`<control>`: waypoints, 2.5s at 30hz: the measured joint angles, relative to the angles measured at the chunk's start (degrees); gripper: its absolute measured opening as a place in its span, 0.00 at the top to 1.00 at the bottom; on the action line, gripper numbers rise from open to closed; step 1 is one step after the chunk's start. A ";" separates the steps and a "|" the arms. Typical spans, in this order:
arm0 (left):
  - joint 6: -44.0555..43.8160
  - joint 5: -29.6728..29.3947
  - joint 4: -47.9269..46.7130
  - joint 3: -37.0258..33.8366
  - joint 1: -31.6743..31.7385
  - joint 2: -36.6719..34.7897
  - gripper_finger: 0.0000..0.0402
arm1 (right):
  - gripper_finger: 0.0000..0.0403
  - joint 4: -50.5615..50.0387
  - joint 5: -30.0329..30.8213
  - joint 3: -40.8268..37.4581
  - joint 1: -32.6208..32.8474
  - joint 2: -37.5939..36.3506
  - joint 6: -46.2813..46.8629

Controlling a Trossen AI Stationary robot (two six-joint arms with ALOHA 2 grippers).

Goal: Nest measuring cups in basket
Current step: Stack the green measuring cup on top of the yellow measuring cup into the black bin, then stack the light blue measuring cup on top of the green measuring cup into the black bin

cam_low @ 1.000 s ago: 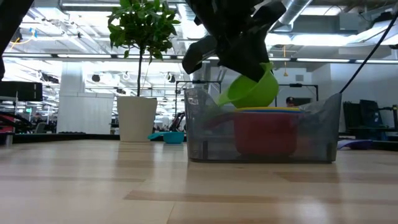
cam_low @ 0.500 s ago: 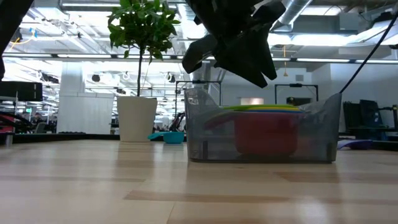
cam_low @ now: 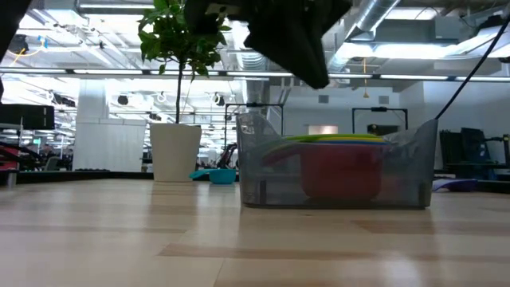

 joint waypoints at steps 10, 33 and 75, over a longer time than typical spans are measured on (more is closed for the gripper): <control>-9.28 2.17 -2.00 -0.26 0.62 1.44 0.98 | 0.84 4.66 -0.04 0.00 0.02 0.00 -2.79; -15.69 -7.53 -9.38 -0.16 4.03 4.99 1.00 | 0.84 4.80 -0.20 0.00 0.30 0.00 -2.80; -23.99 -17.72 6.38 -24.08 31.98 -9.13 1.00 | 0.84 4.32 1.47 0.02 -0.35 0.02 -2.36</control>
